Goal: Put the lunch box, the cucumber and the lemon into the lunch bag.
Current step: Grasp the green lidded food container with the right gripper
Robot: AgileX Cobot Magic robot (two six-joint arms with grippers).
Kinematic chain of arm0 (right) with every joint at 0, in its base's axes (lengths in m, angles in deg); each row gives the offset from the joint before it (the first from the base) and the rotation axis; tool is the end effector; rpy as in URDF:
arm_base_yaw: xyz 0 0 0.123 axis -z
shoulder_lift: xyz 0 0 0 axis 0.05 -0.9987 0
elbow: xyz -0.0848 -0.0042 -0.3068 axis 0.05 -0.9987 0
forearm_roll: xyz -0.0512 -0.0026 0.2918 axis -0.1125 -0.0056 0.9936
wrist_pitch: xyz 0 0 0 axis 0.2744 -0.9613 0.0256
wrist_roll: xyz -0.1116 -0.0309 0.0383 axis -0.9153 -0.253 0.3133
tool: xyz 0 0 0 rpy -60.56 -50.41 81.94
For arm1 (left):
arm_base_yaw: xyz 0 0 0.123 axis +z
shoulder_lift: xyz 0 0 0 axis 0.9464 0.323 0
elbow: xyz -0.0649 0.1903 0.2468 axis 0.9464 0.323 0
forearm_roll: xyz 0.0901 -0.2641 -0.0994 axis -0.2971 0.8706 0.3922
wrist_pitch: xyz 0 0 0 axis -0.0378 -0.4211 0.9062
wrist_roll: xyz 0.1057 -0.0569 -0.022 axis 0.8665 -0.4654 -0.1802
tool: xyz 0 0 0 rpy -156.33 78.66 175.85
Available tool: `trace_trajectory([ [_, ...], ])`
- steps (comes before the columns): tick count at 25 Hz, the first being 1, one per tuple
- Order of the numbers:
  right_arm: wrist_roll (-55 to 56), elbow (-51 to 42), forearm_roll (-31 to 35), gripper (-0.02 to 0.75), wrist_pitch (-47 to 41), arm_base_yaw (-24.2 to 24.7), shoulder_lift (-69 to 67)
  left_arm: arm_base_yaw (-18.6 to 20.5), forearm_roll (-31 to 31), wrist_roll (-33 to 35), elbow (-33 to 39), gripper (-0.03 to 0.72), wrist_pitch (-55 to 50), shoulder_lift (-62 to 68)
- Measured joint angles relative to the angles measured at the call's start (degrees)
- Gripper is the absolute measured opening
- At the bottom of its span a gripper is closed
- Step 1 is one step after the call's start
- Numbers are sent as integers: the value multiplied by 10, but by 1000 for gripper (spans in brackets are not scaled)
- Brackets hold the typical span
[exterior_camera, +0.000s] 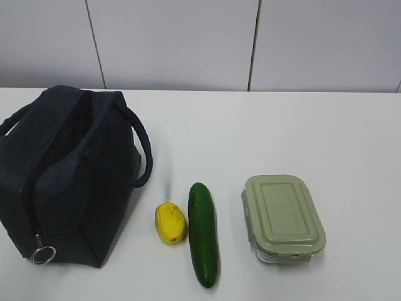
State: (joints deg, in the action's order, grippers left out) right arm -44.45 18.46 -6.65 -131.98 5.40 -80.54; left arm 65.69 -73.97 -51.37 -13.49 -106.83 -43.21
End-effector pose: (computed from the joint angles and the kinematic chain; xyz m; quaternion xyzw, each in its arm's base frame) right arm 0.0206 0.0117 0.2739 -0.0641 0.8715 0.0024 0.4861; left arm 0.0244 -0.0141 0.2826 0.1287 0.8568 -0.0287 0.4985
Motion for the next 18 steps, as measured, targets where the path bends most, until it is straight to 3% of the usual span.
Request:
trace_trajectory([
  [18, 0, 0, 0, 489, 0, 0, 0, 0, 0, 0, 0, 239, 0, 0],
])
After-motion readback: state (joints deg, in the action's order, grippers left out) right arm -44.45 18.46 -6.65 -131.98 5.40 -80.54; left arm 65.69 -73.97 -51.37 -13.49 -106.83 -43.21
